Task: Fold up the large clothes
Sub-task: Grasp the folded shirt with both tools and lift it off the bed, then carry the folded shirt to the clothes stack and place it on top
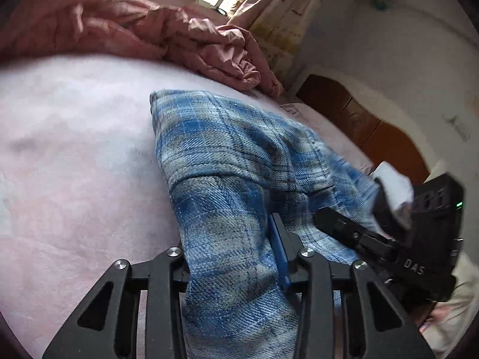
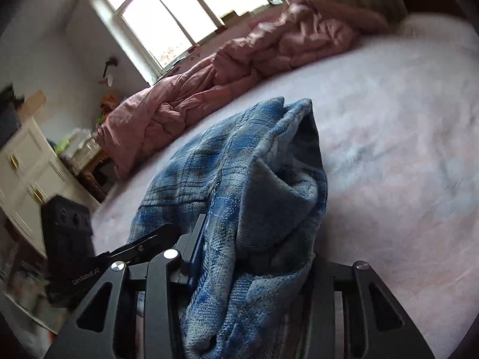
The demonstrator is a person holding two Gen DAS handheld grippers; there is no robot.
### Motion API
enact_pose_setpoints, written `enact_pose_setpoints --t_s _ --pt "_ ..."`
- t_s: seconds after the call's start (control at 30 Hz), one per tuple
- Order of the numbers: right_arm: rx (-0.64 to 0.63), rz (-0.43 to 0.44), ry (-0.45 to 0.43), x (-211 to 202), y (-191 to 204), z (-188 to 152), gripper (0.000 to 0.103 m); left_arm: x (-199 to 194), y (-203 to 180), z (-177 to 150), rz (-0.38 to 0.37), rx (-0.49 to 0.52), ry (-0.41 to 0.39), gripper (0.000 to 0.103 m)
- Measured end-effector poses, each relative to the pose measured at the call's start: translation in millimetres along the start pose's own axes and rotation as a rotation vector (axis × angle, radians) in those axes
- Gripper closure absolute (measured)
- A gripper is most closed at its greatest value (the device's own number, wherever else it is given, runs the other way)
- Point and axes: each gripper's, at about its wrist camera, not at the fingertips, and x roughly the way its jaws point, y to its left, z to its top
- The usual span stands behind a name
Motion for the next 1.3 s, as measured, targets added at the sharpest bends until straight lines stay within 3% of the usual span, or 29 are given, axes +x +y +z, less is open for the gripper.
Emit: enact_pose_setpoints --t_s 0.1,0.37,0.53,0.67,0.93,1.2,1.3 --pt "-0.008 -0.024 -0.011 -6 2 -4 0.060 0 -9 -1 0.036 0.050 -0.008 0.068" --pt "-0.038 -0.024 -0.051 -28 8 -3 0.062 -8 -17 1 0.008 0.042 -0.019 0.070" --pt "-0.020 -0.009 -0.089 -57 1 3 0.062 -16 -44 10 -0.008 0.094 -0.038 0.070" --pt "-0.029 -0.045 -0.151 -90 -1 20 0.062 -13 -79 32 -0.041 0.131 -0.043 0.070" --pt "0.020 -0.190 -0.333 -214 -65 72 0.062 28 -230 83 -0.205 0.298 -0.075 0.070" --pt "0.124 -0.412 -0.544 -358 -186 128 0.062 113 -421 118 -0.412 0.442 -0.073 0.069" --pt "0.149 -0.495 -0.583 -396 -230 143 0.062 150 -475 116 -0.463 0.411 -0.040 0.069"
